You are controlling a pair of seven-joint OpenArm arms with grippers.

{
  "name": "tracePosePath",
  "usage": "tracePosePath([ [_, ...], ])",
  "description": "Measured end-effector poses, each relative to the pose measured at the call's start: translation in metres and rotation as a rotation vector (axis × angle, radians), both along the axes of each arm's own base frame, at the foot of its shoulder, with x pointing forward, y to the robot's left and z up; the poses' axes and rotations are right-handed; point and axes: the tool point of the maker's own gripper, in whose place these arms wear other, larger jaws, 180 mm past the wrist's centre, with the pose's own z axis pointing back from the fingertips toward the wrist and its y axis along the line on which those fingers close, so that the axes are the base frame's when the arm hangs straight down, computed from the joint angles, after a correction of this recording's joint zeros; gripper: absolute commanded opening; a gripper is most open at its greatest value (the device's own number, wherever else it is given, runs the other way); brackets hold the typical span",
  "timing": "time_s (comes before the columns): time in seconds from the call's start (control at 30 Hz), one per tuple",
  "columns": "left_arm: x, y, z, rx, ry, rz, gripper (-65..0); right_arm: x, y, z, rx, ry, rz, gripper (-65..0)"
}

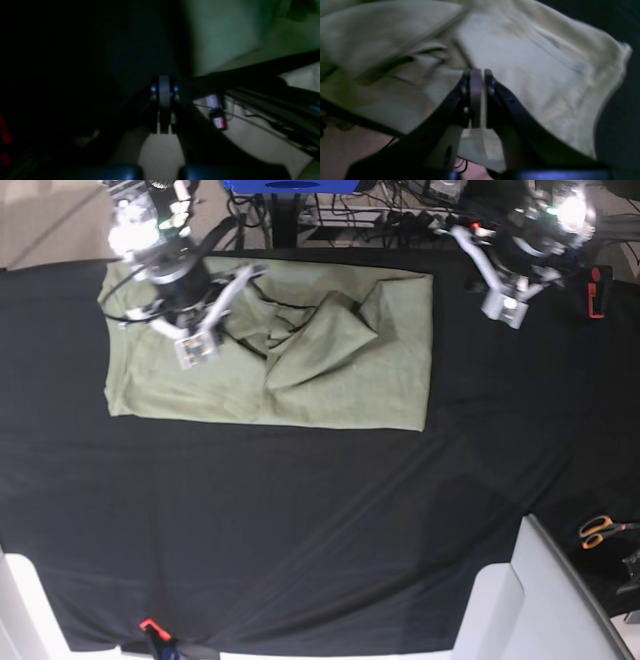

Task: Fold the T-shirt properly
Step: 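Press the bunched fabric with the right gripper and lift away, then grasp the bunched fabric with the left gripper and flatten it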

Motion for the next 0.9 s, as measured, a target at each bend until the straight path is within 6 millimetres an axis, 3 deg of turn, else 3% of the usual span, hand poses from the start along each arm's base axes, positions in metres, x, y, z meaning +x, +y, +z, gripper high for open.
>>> tracePosePath([
  [0.17,-0.018,-0.077,-0.009,-0.17,0.047,-0.07,-65.0,0.013,-0.056,0.002,-0.008,-0.012,-0.156,-64.8],
  [0.33,-0.003,-0.114,0.0,-0.356,-0.04,0.052,-65.0,0.004,-0.077,-0.008,0.01,0.029,-0.236,-64.8],
  [0.43,-0.006,-0.13,-0.006,-0.514,-0.036,0.146,-65.0,-0.006,-0.088,-0.018,-0.02,0.065,-0.234,-64.8],
  [0.6,-0.018,-0.12,-0.033,-0.609,-0.002,0.296,-29.5,-0.016,-0.093,-0.028,-0.032,0.097,-0.243,-64.8],
  [0.67,-0.012,-0.117,-0.035,-0.635,-0.038,0.345,-21.6,-0.019,-0.092,-0.029,-0.031,0.105,-0.243,-64.8],
  [0.77,-0.006,-0.132,-0.027,-0.687,-0.097,0.328,-16.6,-0.019,-0.094,-0.03,-0.038,0.104,-0.241,-64.8],
  [0.83,-0.006,-0.154,-0.017,-0.752,-0.111,0.27,-17.1,-0.023,-0.096,-0.036,-0.048,0.121,-0.232,-64.8],
  [0.9,-0.005,-0.162,-0.014,-0.775,-0.122,0.271,-17.1,-0.028,-0.099,-0.042,-0.055,0.144,-0.235,-64.8],
])
